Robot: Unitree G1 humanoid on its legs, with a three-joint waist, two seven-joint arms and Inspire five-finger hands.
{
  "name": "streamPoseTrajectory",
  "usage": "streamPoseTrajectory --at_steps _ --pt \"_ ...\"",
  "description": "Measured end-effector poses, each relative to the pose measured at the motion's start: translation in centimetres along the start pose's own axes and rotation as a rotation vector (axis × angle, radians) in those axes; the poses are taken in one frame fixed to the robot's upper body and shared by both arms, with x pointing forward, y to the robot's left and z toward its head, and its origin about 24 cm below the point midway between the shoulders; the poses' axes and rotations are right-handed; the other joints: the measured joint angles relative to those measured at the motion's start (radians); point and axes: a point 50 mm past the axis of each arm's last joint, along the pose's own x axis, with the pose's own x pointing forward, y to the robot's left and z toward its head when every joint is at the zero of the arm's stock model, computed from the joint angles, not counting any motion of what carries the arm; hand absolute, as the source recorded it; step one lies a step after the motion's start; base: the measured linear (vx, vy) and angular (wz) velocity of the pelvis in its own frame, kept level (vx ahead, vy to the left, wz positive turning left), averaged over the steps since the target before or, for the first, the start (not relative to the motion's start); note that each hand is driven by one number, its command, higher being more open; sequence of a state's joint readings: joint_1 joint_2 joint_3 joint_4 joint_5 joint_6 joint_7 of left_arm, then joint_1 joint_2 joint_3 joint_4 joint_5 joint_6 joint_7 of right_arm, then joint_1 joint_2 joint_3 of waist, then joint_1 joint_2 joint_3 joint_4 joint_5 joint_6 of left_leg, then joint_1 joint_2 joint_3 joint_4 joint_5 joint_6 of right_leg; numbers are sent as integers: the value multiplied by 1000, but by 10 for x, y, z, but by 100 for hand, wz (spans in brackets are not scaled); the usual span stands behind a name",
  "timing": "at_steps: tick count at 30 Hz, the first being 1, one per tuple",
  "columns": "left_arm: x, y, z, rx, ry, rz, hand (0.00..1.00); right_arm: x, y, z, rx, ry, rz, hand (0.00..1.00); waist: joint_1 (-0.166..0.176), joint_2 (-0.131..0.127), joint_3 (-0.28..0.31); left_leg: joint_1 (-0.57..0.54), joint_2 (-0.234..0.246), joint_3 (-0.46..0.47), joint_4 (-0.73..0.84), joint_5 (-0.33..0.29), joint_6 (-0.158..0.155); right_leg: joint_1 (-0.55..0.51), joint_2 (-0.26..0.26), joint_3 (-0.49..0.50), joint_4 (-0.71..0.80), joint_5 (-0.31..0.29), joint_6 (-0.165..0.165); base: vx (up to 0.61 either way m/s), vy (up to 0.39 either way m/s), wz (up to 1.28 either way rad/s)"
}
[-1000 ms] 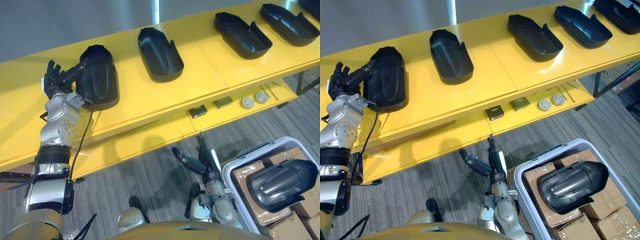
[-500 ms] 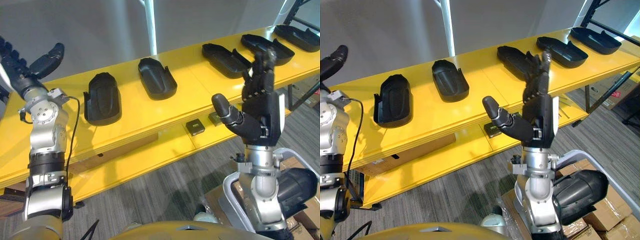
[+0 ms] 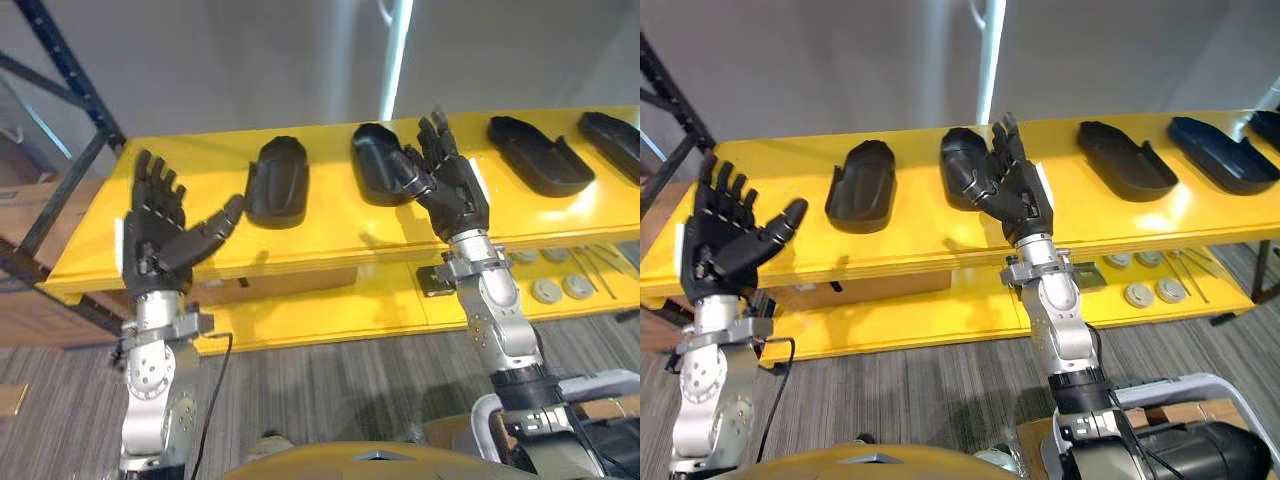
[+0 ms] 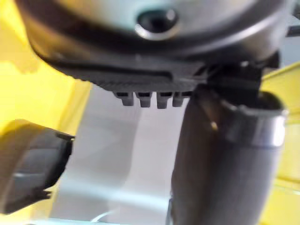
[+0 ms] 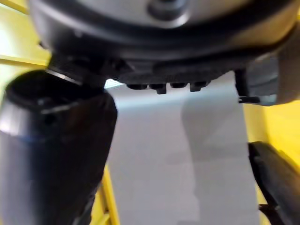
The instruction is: Walk over and take three plastic housings, then place them on the shelf
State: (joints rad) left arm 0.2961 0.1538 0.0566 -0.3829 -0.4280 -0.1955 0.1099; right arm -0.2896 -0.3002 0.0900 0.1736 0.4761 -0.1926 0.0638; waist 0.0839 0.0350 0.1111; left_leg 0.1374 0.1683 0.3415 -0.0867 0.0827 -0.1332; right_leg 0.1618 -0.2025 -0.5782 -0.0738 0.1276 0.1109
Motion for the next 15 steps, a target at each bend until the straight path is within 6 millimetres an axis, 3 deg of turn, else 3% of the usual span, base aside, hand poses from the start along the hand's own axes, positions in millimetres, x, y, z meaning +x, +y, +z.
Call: streamPoseTrajectory --at_steps 2,6,10,12,15 --pt "-6 -4 -6 -12 38 -45 100 9 -4 -11 -3 61 -36 100 11 0 0 -22 -1 -28 -1 12 2 -1 -1 -27 0 0 0 -29 10 32" --pt "-9 -11 -13 -57 73 -97 100 33 -9 -16 -22 110 -79 100 33 1 1 -51 -2 -68 -1 29 4 -3 0 -66 2 0 0 -14 7 33" --pt "-11 -16 -16 -113 83 -140 100 66 -10 5 -56 77 -77 100 59 13 22 -83 -6 -101 -1 43 8 -15 -2 -93 5 -1 -2 -13 13 21" --pt "-11 -20 -14 -136 59 -173 100 90 -4 30 -82 19 -48 100 71 30 52 -117 -7 -116 2 57 12 -42 -6 -106 16 -1 -2 -20 17 21" --pt "-12 -25 -15 -172 60 -202 100 106 -1 49 -130 -12 -9 100 88 41 85 -133 -10 -129 2 70 17 -54 -9 -116 24 -1 -3 -12 17 12"
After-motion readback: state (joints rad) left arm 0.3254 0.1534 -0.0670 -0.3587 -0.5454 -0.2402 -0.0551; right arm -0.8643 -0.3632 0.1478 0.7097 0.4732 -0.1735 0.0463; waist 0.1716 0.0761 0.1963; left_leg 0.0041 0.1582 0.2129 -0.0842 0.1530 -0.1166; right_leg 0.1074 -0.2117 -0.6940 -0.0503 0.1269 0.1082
